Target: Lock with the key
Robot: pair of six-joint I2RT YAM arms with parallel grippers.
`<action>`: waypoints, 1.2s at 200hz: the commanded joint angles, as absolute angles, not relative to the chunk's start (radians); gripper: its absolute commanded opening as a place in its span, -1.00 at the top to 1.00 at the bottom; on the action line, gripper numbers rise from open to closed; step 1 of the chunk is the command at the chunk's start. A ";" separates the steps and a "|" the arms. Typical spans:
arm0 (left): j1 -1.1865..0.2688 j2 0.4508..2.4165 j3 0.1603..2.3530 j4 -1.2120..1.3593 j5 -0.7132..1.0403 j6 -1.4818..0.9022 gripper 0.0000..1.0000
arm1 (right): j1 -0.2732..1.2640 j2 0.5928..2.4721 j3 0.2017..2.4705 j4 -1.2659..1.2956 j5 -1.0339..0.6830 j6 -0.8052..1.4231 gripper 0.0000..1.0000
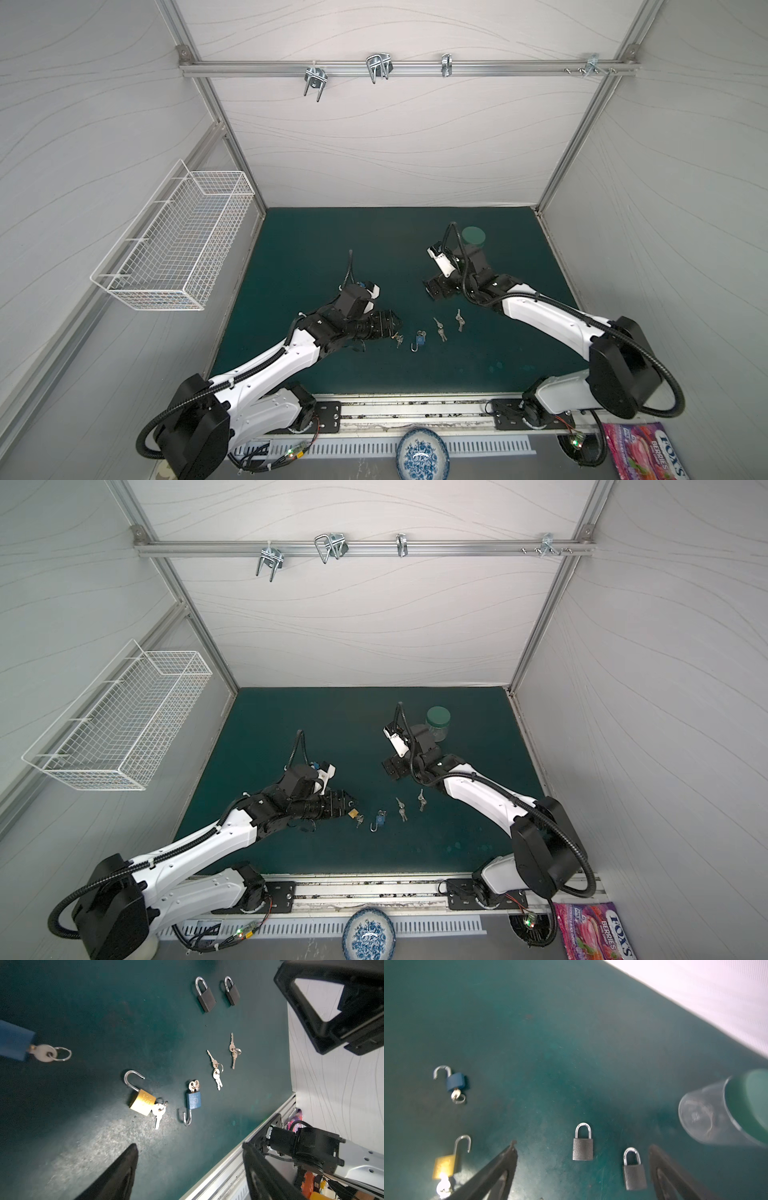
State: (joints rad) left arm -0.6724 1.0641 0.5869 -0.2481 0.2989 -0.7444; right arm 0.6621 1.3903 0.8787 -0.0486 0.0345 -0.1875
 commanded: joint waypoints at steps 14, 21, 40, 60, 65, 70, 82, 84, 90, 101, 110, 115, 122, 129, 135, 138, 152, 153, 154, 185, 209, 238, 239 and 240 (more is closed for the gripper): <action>-0.660 1.052 0.566 -0.170 0.283 -0.790 -0.59 | 0.669 1.372 0.891 -0.139 -0.370 -0.696 -0.98; -0.631 1.038 0.549 -0.159 0.304 -0.799 -0.58 | 0.678 1.383 0.919 -0.227 -0.428 -0.789 -0.98; -0.529 0.994 0.497 -0.121 0.384 -0.825 -0.56 | 0.703 1.427 0.985 -0.440 -0.538 -0.997 -0.98; -0.456 0.950 0.481 -0.138 0.433 -0.817 -0.55 | 0.737 1.498 1.053 -0.604 -0.564 -1.162 -0.98; -0.438 0.940 0.478 -0.143 0.444 -0.817 -0.54 | 0.748 1.519 1.070 -0.643 -0.558 -1.194 -0.98; -0.425 0.931 0.472 -0.139 0.461 -0.824 -0.54 | 0.758 1.543 1.092 -0.680 -0.552 -1.222 -0.98; -0.381 0.914 0.450 -0.109 0.512 -0.853 -0.54 | 0.784 1.596 1.131 -0.745 -0.532 -1.256 -0.98; -0.375 0.910 0.445 -0.102 0.523 -0.859 -0.54 | 0.786 1.605 1.136 -0.754 -0.529 -1.259 -0.99; -0.359 0.902 0.429 -0.078 0.547 -0.881 -0.54 | 0.800 1.626 1.146 -0.774 -0.517 -1.271 -0.98; -0.336 0.882 0.400 -0.038 0.588 -0.922 -0.54 | 0.830 1.660 1.150 -0.789 -0.484 -1.290 -0.98; -0.322 0.861 0.378 -0.011 0.607 -0.952 -0.54 | 0.845 1.682 1.152 -0.797 -0.470 -1.300 -0.99; -0.315 0.849 0.365 -0.003 0.615 -0.966 -0.54 | 0.852 1.693 1.152 -0.801 -0.465 -1.301 -0.98; -0.308 0.834 0.353 0.003 0.622 -0.980 -0.54 | 0.859 1.706 1.152 -0.807 -0.461 -1.306 -0.98; -0.305 0.819 0.345 0.002 0.627 -0.986 -0.54 | 0.865 1.717 1.150 -0.811 -0.453 -1.312 -0.97; -0.303 0.808 0.341 -0.005 0.627 -0.986 -0.54 | 0.869 1.724 1.147 -0.813 -0.444 -1.317 -0.95; -0.302 0.803 0.340 -0.011 0.628 -0.986 -0.54 | 0.870 1.728 1.146 -0.813 -0.441 -1.319 -0.94; -0.299 0.786 0.339 -0.037 0.628 -0.975 -0.53 | 0.874 1.743 1.143 -0.804 -0.440 -1.320 -0.86; -0.299 0.785 0.339 -0.038 0.628 -0.975 -0.53 | 0.875 1.744 1.144 -0.803 -0.441 -1.320 -0.85; -0.299 0.784 0.339 -0.039 0.628 -0.974 -0.53 | 0.875 1.745 1.144 -0.802 -0.441 -1.319 -0.85; -0.294 0.791 0.345 -0.056 0.635 -0.959 -0.51 | 0.887 1.799 1.160 -0.805 -0.420 -1.318 -0.72; -0.294 0.792 0.353 -0.057 0.637 -0.957 -0.51 | 0.887 1.821 1.152 -0.791 -0.395 -1.321 -0.62; -0.293 0.793 0.360 -0.060 0.637 -0.956 -0.49 | 0.887 1.841 1.150 -0.777 -0.382 -1.324 -0.58; -0.292 0.793 0.360 -0.060 0.637 -0.956 -0.49 | 0.888 1.842 1.149 -0.777 -0.382 -1.325 -0.58; -0.292 0.793 0.360 -0.061 0.637 -0.955 -0.49 | 0.888 1.843 1.151 -0.777 -0.382 -1.324 -0.57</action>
